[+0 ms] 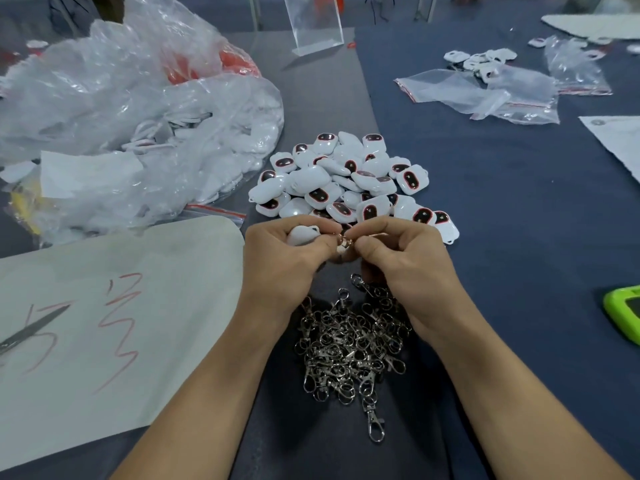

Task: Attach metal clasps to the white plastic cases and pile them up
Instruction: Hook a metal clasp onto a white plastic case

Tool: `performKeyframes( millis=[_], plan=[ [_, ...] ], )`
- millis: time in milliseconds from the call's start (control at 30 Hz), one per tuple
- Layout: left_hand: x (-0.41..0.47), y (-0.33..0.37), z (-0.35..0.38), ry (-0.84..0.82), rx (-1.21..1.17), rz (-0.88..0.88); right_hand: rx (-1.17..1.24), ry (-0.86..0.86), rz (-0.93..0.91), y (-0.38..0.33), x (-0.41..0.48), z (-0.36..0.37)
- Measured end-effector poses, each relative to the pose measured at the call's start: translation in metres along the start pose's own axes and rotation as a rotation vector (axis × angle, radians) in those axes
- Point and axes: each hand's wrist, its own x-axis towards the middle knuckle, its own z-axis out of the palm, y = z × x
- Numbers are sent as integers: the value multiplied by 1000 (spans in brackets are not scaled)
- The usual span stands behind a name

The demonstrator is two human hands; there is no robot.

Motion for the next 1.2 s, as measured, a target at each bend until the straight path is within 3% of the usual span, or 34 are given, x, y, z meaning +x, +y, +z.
performKeyframes(
  millis=[100,167,300,400,533,667,967,1200],
  plan=[
    [-3,1,-1,36,180,137,-271,-6,-19,4,-3,2],
    [-5,2,-1,36,207,179,-325,23,-92,5,-5,3],
    [-5,3,-3,-55,132,137,-297,95,-179,6,-7,5],
    [-5,4,-4,-102,71,66,-216,54,-97,6,-8,7],
    [-9,9,-2,-88,-163,-72,76,15,3,0,-7,5],
    [-7,11,-3,-148,-193,-124,200,-37,63,-1,-8,7],
    [-7,14,-8,-235,-108,-121,-137,5,-110,6,-7,4],
    [-5,12,-14,-311,-24,-126,-135,-64,-103,5,-8,0]
  ],
)
